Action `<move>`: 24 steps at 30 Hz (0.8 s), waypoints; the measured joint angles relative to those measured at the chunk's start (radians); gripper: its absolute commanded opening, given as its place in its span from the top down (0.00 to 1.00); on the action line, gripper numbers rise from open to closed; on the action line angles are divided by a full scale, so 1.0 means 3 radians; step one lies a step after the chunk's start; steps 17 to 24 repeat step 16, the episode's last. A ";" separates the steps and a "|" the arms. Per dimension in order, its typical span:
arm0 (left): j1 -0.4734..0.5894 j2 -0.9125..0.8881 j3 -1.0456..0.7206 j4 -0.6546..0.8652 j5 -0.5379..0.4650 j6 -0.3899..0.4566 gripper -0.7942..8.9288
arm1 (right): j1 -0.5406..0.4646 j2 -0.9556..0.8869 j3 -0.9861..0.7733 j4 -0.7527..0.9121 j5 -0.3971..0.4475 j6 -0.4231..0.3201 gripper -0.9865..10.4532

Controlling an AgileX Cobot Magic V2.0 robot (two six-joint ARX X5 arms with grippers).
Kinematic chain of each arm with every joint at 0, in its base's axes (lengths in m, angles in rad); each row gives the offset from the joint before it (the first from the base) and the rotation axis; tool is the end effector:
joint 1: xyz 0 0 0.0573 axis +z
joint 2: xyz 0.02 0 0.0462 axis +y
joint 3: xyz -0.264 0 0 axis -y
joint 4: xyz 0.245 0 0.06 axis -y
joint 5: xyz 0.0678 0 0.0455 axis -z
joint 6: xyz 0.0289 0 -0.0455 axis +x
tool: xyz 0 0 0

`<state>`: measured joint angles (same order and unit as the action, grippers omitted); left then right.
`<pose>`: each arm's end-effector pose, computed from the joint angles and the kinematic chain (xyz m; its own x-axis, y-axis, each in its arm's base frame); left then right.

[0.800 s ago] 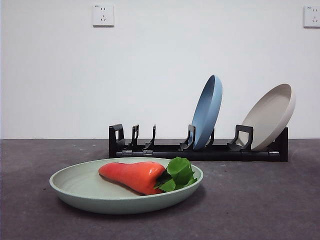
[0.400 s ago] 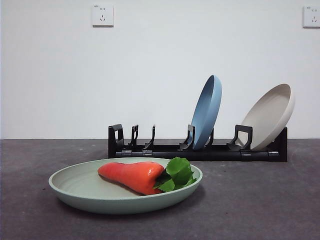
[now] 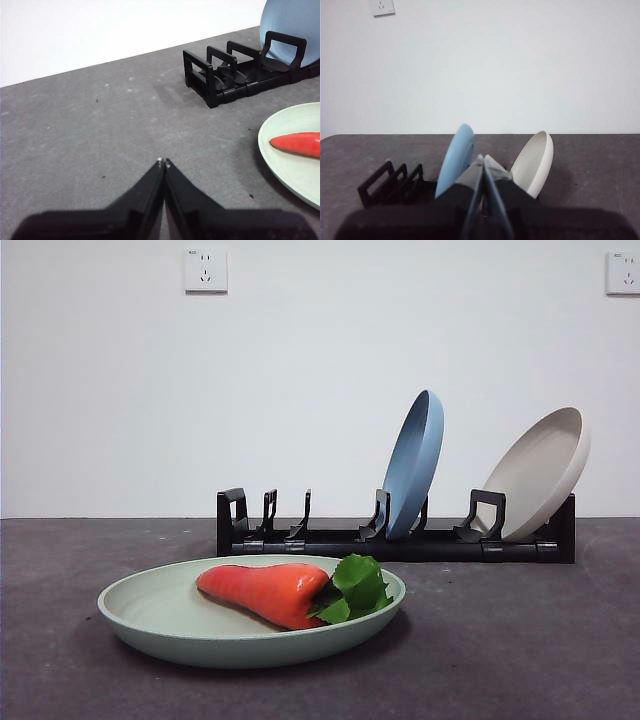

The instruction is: Take the green plate from the plate rack,put the plate on the table,take the carrot from the table,put the carrot in the plate

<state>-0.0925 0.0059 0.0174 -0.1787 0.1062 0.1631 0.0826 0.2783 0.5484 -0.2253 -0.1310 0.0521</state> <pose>0.0948 -0.0119 0.1518 0.9665 -0.1961 -0.1655 0.2202 0.9650 0.1427 0.0820 0.0106 0.3035 0.9763 0.2119 0.0444 -0.2139 0.9758 0.0462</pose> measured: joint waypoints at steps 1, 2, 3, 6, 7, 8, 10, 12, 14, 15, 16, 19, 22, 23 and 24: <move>0.0000 0.0000 0.0000 0.0000 -0.0001 0.0000 0.92 | -0.0006 -0.0098 -0.0183 0.0108 0.0003 0.0000 0.91; 0.0000 0.0000 0.0000 0.0000 -0.0001 0.0000 0.92 | -0.0011 -0.0188 -0.0357 0.0189 0.0003 0.0000 0.91; 0.0000 0.0000 0.0000 0.0000 -0.0001 0.0000 0.92 | -0.0013 -0.0262 -0.0500 0.0256 0.0003 0.0000 0.91; 0.0000 0.0000 0.0000 0.0000 -0.0001 0.0000 0.92 | -0.0013 -0.0483 -0.0905 0.0323 0.0003 -0.0001 0.91; 0.0000 0.0000 0.0000 0.0000 -0.0001 0.0000 0.92 | -0.0013 -0.0557 -0.1031 0.0336 0.0004 -0.0001 0.91; 0.0000 0.0000 0.0000 0.0000 -0.0001 0.0000 0.92 | -0.0013 -0.0622 -0.1144 0.0336 0.0009 -0.0001 0.91; 0.0000 0.0000 0.0000 0.0000 -0.0001 0.0001 0.92 | -0.0013 -0.0735 -0.1338 0.0334 0.0009 -0.0001 0.91; 0.0000 0.0000 0.0000 0.0000 0.0000 0.0000 0.92 | -0.0013 -0.0821 -0.1498 0.0334 0.0009 0.0001 0.91; 0.0000 0.0000 0.0000 0.0000 -0.0001 0.0000 0.92 | -0.0013 -0.0893 -0.1633 0.0332 0.0009 0.0014 0.91; 0.0000 0.0000 0.0000 0.0000 -0.0001 0.0000 0.92 | -0.0013 -0.0908 -0.1676 0.0332 0.0009 0.0015 0.91; 0.0000 0.0000 0.0000 0.0000 0.0000 0.0000 0.92 | -0.0013 -0.0910 -0.1710 0.0331 0.0009 0.0019 0.91; 0.0000 0.0000 0.0000 0.0000 0.0000 0.0000 0.92 | -0.0013 -0.0910 -0.1710 0.0331 0.0009 0.0019 0.91; 0.0000 0.0000 0.0000 0.0000 0.0000 0.0000 0.92 | -0.0013 -0.0910 -0.1710 0.0331 0.0009 0.0019 0.91; 0.0000 0.0000 0.0000 0.0000 0.0000 0.0000 0.92 | -0.0013 -0.0910 -0.1710 0.0331 0.0009 0.0019 0.91; 0.0000 0.0000 0.0000 0.0000 0.0000 0.0000 0.92 | -0.0013 -0.0910 -0.1710 0.0331 0.0009 0.0019 0.91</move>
